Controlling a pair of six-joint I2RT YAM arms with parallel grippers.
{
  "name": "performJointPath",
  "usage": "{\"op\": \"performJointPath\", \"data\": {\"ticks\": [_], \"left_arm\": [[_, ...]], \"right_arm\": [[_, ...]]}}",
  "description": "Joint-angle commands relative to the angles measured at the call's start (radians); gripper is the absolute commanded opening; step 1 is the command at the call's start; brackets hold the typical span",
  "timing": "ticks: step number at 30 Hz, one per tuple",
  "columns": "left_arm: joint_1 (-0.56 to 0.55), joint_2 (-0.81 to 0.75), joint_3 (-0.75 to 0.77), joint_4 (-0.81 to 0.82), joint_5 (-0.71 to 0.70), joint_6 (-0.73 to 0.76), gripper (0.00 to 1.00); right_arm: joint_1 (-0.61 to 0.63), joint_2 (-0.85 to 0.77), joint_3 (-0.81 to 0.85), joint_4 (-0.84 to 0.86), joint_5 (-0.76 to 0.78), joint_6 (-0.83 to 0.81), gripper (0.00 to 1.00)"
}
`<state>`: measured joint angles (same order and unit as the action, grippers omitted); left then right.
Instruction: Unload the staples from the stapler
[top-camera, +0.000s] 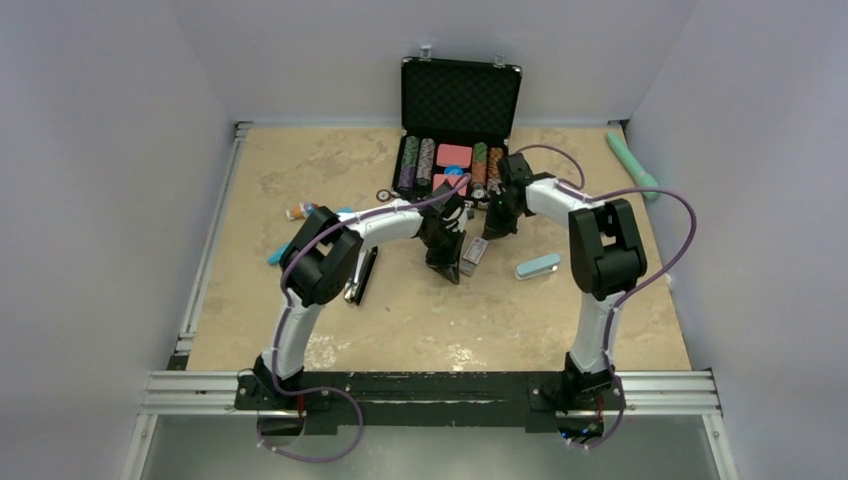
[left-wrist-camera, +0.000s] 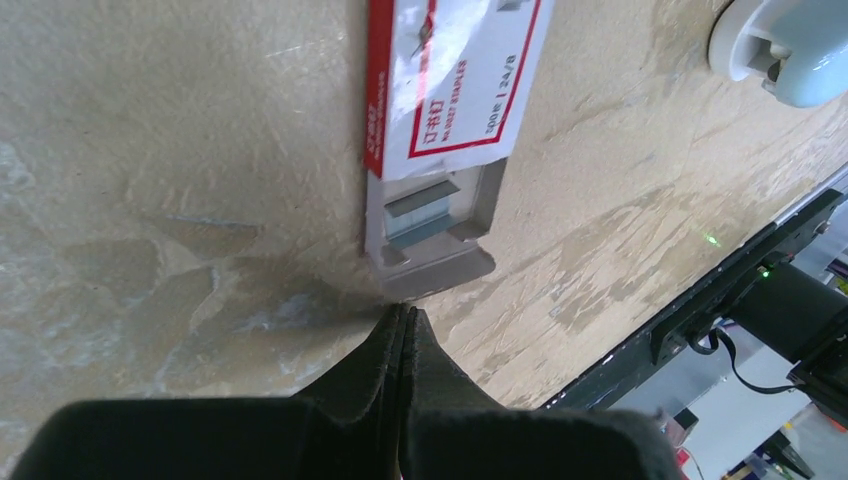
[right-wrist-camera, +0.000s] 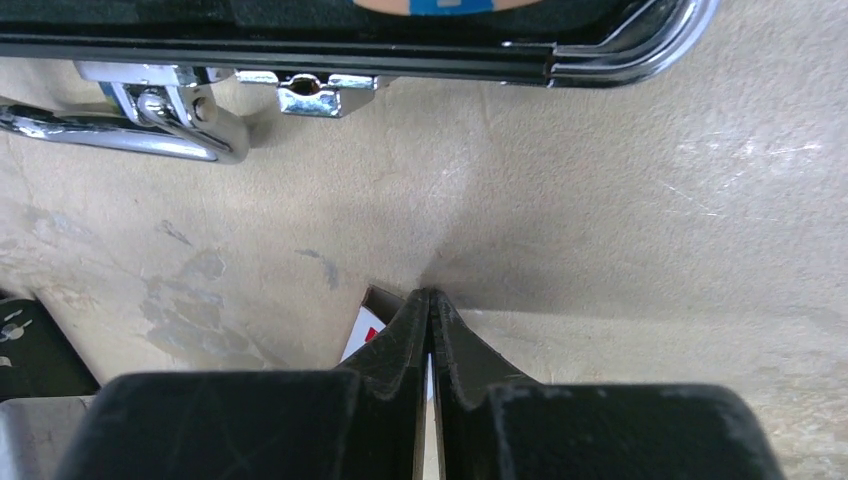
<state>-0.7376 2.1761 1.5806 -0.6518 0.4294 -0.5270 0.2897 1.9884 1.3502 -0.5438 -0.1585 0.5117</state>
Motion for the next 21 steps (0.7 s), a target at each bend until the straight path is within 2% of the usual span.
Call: {"op": "performJointPath", "data": {"ticks": [1,21], "left_arm": [[-0.009,-0.006,-0.004,0.047,-0.096,-0.020,0.00],[-0.008,-0.019,-0.023,0.067,-0.106,-0.021,0.00]], "right_arm": [[0.007,-0.021,-0.047,-0.004,-0.022,0.006,0.07],[0.034,-0.040,-0.129,0.015,-0.052,0.008,0.04]]}}
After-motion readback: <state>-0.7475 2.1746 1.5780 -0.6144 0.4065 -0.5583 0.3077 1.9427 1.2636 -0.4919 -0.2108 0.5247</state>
